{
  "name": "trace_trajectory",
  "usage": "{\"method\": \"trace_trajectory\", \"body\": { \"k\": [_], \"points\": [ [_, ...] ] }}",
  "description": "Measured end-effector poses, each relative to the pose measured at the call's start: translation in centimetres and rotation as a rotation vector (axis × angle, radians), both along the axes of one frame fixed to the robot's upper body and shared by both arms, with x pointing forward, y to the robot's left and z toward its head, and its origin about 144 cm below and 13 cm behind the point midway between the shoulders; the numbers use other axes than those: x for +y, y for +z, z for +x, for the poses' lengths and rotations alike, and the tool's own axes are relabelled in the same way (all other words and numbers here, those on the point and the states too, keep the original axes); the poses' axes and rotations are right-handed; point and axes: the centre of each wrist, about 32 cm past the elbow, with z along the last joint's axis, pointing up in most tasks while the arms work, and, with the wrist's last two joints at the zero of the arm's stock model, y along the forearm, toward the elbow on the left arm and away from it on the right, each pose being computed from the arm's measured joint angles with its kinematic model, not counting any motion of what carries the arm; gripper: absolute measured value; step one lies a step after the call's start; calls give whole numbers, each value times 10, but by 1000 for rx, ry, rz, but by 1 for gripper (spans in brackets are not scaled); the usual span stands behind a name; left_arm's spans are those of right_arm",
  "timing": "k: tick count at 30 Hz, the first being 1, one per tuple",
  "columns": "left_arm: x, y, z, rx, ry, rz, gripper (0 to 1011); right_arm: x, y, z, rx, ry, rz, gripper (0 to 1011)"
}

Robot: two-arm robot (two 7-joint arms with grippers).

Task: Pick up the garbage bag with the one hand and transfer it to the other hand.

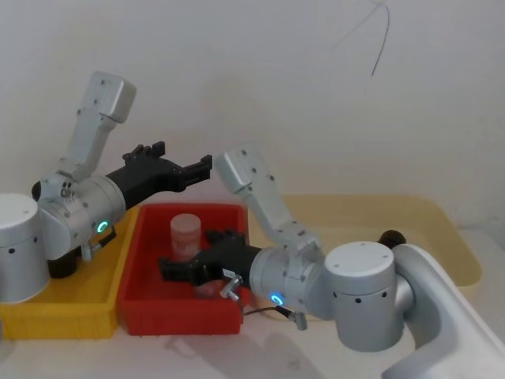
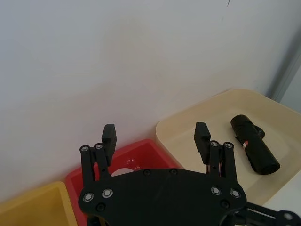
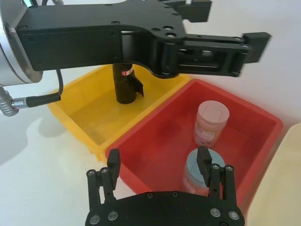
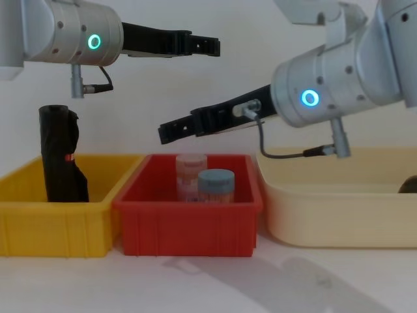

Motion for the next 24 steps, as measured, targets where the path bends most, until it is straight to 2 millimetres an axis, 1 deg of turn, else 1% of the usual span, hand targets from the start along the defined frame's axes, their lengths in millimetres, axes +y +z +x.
{"method": "trace_trajectory", "body": {
  "k": [12,24],
  "points": [
    [0,0,0,0,0,0,1001,15,-9,12,6,3,-23,1000],
    [0,0,0,0,0,0,1001,24,-19,31,11,-15,-47,1000]
  ]
}}
